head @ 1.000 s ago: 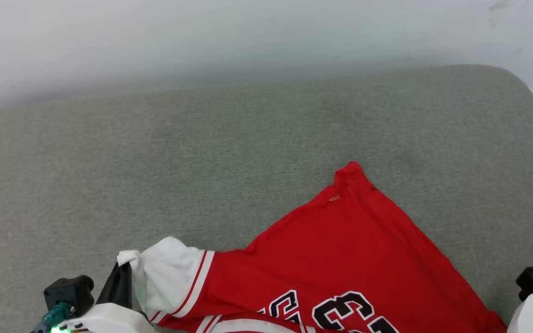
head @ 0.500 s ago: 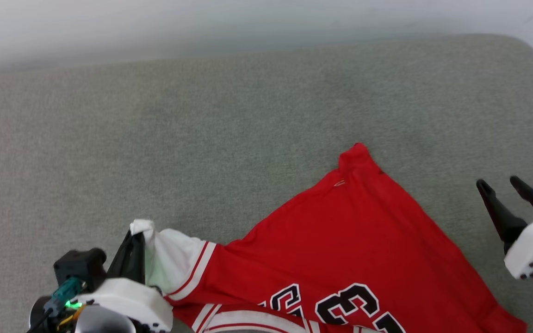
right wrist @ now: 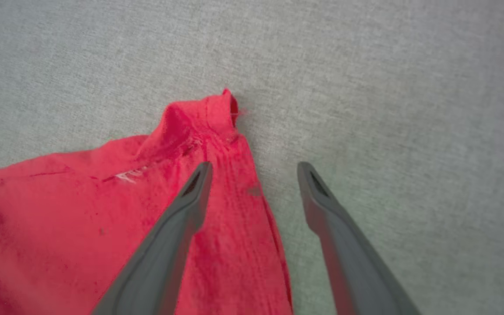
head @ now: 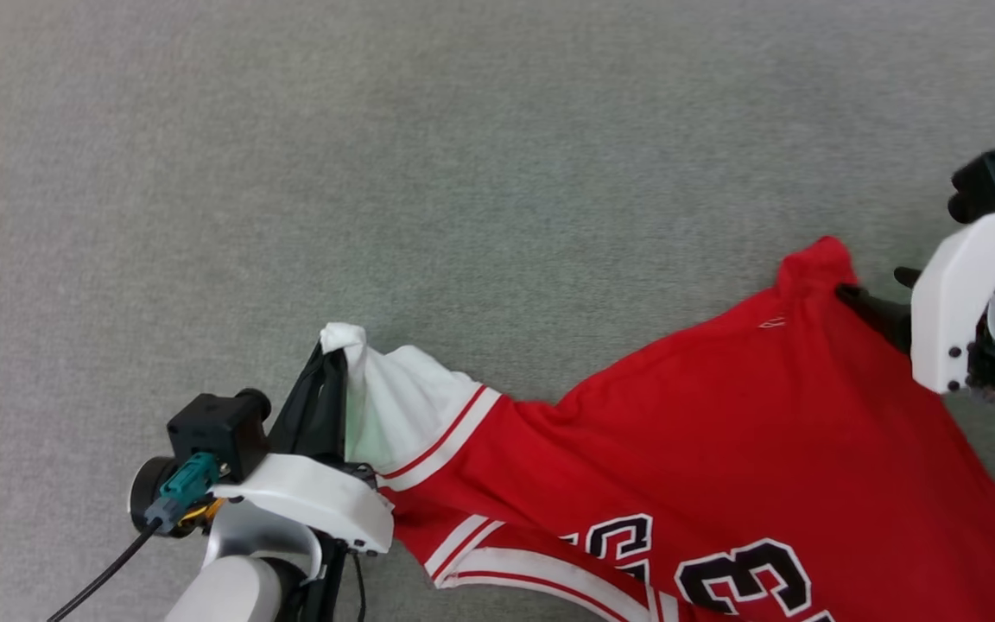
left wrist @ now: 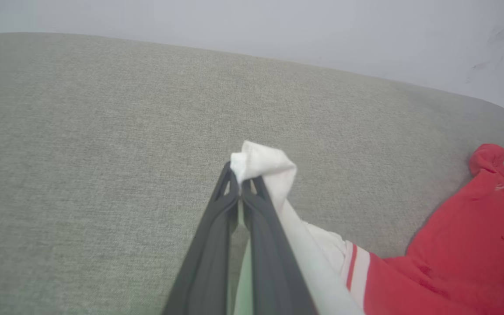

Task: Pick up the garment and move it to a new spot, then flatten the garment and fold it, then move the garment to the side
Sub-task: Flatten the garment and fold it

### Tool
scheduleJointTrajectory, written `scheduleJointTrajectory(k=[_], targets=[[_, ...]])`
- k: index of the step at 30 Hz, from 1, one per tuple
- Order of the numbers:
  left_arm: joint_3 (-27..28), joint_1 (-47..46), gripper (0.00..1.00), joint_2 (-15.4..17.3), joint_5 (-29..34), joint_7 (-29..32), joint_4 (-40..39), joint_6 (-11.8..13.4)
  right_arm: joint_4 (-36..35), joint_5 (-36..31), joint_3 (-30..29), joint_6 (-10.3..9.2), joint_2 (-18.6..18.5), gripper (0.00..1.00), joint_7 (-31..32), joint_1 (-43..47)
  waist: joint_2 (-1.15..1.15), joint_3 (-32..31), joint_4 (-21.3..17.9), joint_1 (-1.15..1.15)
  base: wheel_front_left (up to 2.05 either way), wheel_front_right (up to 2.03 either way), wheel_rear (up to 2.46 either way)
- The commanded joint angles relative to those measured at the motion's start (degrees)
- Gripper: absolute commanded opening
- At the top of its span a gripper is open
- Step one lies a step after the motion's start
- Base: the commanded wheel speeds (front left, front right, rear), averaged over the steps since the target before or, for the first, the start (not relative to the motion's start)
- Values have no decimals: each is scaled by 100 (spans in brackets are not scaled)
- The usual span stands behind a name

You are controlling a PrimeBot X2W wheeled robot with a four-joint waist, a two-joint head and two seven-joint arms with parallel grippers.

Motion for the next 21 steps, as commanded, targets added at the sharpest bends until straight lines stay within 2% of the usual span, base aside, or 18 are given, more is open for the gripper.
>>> scheduleJointTrajectory(k=[1,8,10,11,17,21], targets=[[-18,-110,0,-25,31,-46,27,-41,33,17,50,-3,34,100,51,-137,0,206,210,-1,0,0,0],[-115,-323,0,-206,7,-212,260,-153,764,160,567,-3,164,100,707,-173,0,344,420,-1,0,0,0],[-119,-354,0,-238,-20,-267,321,-165,927,228,723,-2,173,24,835,-115,0,333,441,-1,0,0,0],[-118,-359,0,-247,-31,-268,351,-174,976,256,779,-2,165,0,842,-116,0,317,445,-1,0,0,0],[-58,-262,0,-220,-97,-361,492,-177,930,412,865,-1,39,0,415,-308,0,61,407,-1,0,0,0],[86,-195,0,2,-91,-327,535,-130,736,368,788,-3,-83,0,-229,-460,0,-222,294,-1,0,0,0]])
